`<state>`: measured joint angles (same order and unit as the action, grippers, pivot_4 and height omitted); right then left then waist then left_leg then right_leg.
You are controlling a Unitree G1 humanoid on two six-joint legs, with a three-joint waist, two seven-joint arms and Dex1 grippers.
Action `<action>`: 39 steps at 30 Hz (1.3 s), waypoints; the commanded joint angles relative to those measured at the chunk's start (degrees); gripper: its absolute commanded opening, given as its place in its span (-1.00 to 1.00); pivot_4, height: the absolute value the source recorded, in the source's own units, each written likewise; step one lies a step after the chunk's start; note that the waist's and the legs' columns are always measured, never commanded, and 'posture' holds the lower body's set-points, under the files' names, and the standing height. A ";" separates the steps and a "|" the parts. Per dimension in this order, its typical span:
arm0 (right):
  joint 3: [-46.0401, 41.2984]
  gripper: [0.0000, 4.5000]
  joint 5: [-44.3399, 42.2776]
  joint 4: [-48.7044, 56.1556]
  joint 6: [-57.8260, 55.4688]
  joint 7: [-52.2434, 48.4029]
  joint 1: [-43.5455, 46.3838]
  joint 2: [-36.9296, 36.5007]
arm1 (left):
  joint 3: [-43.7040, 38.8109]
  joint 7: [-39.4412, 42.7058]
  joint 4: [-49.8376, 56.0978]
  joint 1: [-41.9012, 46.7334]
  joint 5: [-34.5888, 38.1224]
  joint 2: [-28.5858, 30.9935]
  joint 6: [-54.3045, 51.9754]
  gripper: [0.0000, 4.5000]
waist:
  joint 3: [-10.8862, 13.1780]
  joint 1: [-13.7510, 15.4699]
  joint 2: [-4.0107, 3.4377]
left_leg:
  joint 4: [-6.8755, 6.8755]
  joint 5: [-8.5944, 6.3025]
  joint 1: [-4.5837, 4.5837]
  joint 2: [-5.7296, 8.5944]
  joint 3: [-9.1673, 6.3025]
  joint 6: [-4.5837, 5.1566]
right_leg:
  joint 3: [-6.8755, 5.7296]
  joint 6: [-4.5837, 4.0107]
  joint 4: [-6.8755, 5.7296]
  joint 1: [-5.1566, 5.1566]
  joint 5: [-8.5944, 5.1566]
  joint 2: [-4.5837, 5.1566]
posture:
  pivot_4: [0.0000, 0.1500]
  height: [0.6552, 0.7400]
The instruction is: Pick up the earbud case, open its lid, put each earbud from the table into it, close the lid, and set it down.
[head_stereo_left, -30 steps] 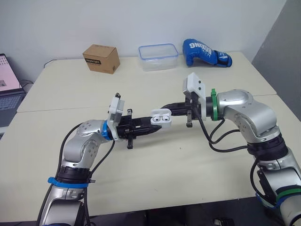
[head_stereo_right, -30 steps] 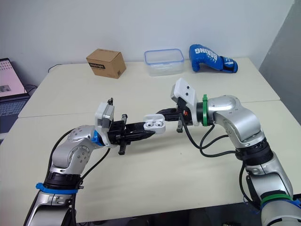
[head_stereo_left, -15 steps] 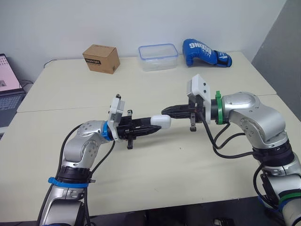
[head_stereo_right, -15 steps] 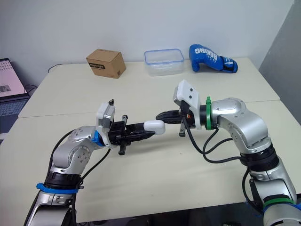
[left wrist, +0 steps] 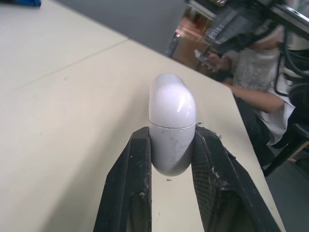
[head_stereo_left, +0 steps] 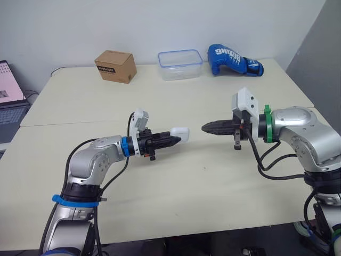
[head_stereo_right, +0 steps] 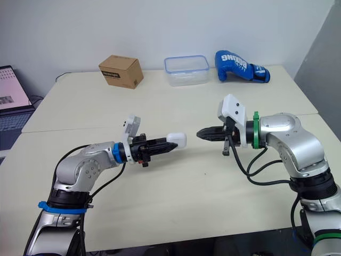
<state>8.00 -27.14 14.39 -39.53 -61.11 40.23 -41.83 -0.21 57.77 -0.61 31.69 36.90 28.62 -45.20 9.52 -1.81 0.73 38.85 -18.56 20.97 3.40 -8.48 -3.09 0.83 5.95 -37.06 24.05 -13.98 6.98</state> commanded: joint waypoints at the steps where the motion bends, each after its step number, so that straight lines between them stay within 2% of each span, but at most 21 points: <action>1: -2.41 -0.98 -0.37 0.46 1.29 0.00 -0.99 -0.69 | -0.49 -2.88 -3.53 3.37 2.27 -1.35 -7.48 -0.67 | 0.00 0.00 0.00 | 0.00 0.00 -0.01 -0.01 0.00 0.00 | 0.00 0.00 0.00 -0.01 0.00 -0.01 | 1.00 0.78; 8: -3.62 -0.98 -0.37 0.86 0.94 0.86 -3.37 -1.55 | 0.71 -4.23 -15.00 9.75 1.48 -5.31 -15.15 -0.67 | 0.01 0.07 0.01 | 0.02 0.00 0.02 0.02 0.00 -0.01 | -0.01 0.00 0.06 0.00 0.00 0.01 | 1.00 0.78; 16: -4.89 -0.98 -0.35 2.39 -0.14 2.27 -6.25 -3.00 | 1.37 -5.38 -28.25 15.66 -3.40 -8.08 -13.85 -0.67 | 0.01 0.04 0.02 | 0.03 0.01 0.02 0.03 0.02 -0.02 | 0.00 0.00 0.05 0.01 0.00 0.02 | 1.00 0.78; 30: -4.41 -0.98 0.25 1.53 -0.26 4.27 -7.35 -3.20 | 2.65 -6.47 -33.18 16.48 -9.56 -7.58 -13.32 -0.67 | 0.01 0.00 0.02 | 0.03 0.01 0.01 0.03 0.03 -0.02 | 0.01 0.00 0.03 0.00 0.00 0.02 | 1.00 0.78; 32: -4.29 -1.00 0.35 1.20 -0.17 4.16 -7.22 -3.23 | 2.96 -6.21 -33.26 16.49 -10.15 -7.33 -12.60 -0.34 | 0.00 0.00 0.02 | 0.04 0.01 0.00 0.03 0.04 -0.02 | 0.02 0.00 0.01 -0.01 0.00 0.02 | 1.00 0.78; 39: -3.74 -1.00 0.84 0.73 0.16 3.60 -7.28 -2.90 | 3.49 -5.71 -30.94 14.66 -11.54 -4.72 -13.18 0.59 | 0.00 -0.05 0.02 | 0.06 0.01 -0.03 0.02 0.05 -0.02 | 0.03 0.01 -0.03 -0.01 0.01 0.02 | 1.00 0.78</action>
<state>5.11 -26.11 14.36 -40.27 -57.38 32.29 -44.60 3.18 53.43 -31.59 47.53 27.49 21.68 -58.22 9.52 -1.86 0.75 38.91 -18.55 20.93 3.41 -8.42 -3.11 0.86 5.95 -37.12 24.03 -13.97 6.99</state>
